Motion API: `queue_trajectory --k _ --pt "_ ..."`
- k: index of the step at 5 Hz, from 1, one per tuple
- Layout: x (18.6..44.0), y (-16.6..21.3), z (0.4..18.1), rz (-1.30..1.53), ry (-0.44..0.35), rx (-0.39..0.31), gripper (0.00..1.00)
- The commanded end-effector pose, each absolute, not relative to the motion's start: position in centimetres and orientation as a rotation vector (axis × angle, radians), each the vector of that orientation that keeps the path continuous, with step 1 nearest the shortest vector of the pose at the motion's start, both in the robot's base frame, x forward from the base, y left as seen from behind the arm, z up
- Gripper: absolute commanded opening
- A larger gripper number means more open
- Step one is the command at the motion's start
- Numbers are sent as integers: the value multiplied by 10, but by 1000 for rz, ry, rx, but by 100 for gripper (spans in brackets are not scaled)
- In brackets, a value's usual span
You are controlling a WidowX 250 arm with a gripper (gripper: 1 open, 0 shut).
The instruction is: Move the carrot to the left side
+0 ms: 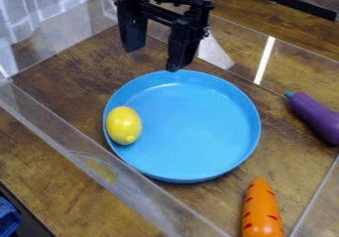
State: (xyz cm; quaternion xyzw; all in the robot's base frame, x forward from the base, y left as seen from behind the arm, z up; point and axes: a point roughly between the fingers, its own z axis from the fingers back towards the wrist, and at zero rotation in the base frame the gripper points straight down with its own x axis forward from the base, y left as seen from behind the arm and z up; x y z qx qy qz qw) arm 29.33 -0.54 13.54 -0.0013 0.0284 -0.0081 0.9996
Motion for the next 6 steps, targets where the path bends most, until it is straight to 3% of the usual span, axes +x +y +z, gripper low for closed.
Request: queue_trajectory --k 1,4,6 --pt "293 -8 130 -22 67 -5 100" --pt "286 -68 102 -27 49 -56 100" --pt "277 -118 67 -37 25 -75 100"
